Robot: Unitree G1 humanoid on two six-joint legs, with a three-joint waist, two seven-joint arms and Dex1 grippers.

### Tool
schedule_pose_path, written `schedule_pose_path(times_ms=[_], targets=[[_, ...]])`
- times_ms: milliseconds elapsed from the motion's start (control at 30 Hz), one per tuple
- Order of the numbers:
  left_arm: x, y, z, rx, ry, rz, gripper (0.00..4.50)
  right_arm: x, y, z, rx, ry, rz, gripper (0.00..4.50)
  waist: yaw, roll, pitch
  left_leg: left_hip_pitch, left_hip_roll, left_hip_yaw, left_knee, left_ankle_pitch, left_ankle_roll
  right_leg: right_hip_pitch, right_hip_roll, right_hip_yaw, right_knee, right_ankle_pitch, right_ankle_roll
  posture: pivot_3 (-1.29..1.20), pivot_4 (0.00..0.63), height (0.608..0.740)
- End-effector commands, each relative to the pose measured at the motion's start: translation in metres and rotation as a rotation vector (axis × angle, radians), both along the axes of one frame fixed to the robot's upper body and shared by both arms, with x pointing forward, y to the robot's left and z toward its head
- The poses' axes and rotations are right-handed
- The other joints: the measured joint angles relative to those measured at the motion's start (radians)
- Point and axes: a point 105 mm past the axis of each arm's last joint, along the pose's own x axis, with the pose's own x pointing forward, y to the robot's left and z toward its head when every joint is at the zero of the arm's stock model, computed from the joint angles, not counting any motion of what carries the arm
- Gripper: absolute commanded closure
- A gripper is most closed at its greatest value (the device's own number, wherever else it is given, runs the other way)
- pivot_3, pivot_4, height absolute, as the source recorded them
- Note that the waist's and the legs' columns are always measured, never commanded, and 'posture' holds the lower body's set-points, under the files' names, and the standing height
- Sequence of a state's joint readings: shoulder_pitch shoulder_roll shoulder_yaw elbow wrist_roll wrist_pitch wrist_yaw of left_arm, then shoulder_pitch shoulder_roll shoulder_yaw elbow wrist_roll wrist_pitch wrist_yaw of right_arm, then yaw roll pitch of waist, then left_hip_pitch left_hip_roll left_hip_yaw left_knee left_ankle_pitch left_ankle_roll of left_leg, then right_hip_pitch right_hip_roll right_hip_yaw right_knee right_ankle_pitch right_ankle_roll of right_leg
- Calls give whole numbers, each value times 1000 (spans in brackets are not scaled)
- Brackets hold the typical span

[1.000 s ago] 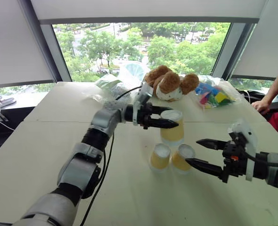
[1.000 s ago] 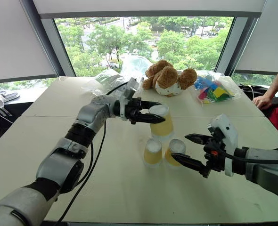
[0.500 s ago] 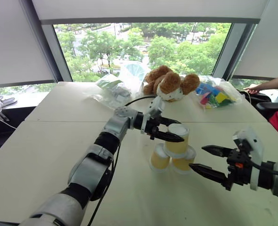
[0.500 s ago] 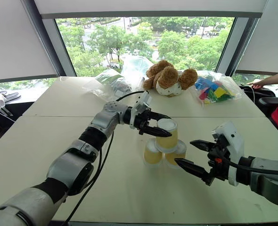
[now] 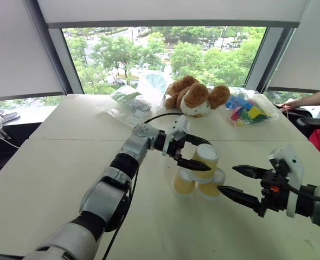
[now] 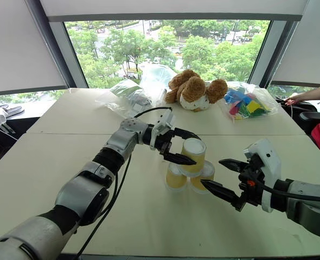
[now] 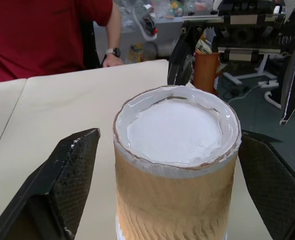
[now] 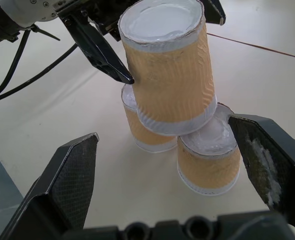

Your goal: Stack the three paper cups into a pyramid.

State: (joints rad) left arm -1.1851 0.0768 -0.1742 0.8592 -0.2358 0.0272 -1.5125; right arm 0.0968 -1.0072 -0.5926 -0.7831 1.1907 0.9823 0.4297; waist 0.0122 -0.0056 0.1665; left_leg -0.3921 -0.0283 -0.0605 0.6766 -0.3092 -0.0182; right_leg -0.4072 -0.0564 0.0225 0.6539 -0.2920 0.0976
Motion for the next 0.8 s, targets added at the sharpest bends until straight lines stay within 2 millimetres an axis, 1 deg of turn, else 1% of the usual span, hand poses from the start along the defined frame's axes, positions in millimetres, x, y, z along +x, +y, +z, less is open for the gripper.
schedule_pose_path(times_ms=[33,133,233,267,333,400,433,467,533,567,600,633,667,700,733,767,800], targets=[[-3,2,36,-90,-17,-26,37,0,2,5,-6,-36,15,0,0,0,0,0,0,0,1,-1,1,0,0,0,0,0,0,0,150,740],[-7,7,59,-129,15,-58,37,1,2,3,-7,-32,17,0,0,0,0,-1,0,0,4,-1,1,0,0,0,2,0,0,0,150,740],[-10,15,74,-137,13,-80,37,2,1,3,-7,-34,13,0,-1,0,0,-1,0,0,4,-1,2,0,0,0,2,0,0,0,150,740],[-7,23,81,-147,5,-56,37,3,-2,4,-2,-42,0,0,-1,0,0,-1,0,0,4,-1,2,0,0,0,2,0,0,0,150,740],[3,43,93,-170,-30,38,37,3,-11,8,27,-73,-43,0,-3,0,0,-1,0,0,4,-1,2,0,0,0,2,0,0,0,150,740],[17,77,99,-194,-34,201,37,-1,-23,7,36,-77,-90,0,-8,0,0,0,1,0,4,-1,2,0,1,0,3,0,0,0,150,740],[24,98,94,-177,-43,298,37,-3,-29,6,51,-81,-114,0,-12,0,0,0,1,0,4,-2,3,0,1,1,3,0,0,0,150,740],[29,118,86,-148,-58,389,37,-5,-34,4,56,-87,-136,0,-17,1,0,1,2,0,4,-2,3,0,2,2,4,0,0,0,150,740],[34,163,60,-70,-48,585,37,-9,-45,-3,74,-77,-173,0,-27,3,-1,3,3,0,4,-3,5,0,3,3,6,0,0,0,150,740],[33,187,46,-46,-15,689,37,-9,-51,-8,75,-70,-192,0,-29,3,-2,4,3,0,3,-4,7,0,3,4,8,0,0,0,150,740],[30,204,35,-29,17,768,37,-10,-55,-13,74,-58,-204,0,-30,3,-2,5,3,0,3,-4,7,0,3,4,8,0,0,0,150,740],[25,219,22,-8,48,836,37,-11,-58,-17,76,-49,-211,0,-27,3,-2,5,3,0,3,-4,7,0,2,5,8,0,0,0,150,740],[15,235,2,17,90,911,37,-11,-63,-22,86,-40,-227,0,-24,2,-1,4,3,-1,3,-4,6,0,1,5,9,0,0,0,150,740],[3,245,-14,35,129,963,37,-10,-67,-27,92,-28,-237,0,-23,2,-1,4,3,-1,4,-4,6,-1,1,5,9,0,0,0,150,740],[-8,250,-26,49,161,995,37,-10,-70,-30,95,-20,-242,0,-20,2,-2,3,3,-1,4,-4,5,-1,0,6,7,0,0,0,150,740],[-21,253,-39,52,191,1025,37,-8,-73,-34,101,-16,-249,0,-15,1,-1,3,3,-1,4,-4,5,0,-2,6,8,0,0,0,150,740],[-33,251,-50,52,209,1039,37,-5,-75,-38,101,-9,-250,0,-15,1,-1,3,3,-1,5,-3,4,0,-3,5,6,0,0,0,150,740]])
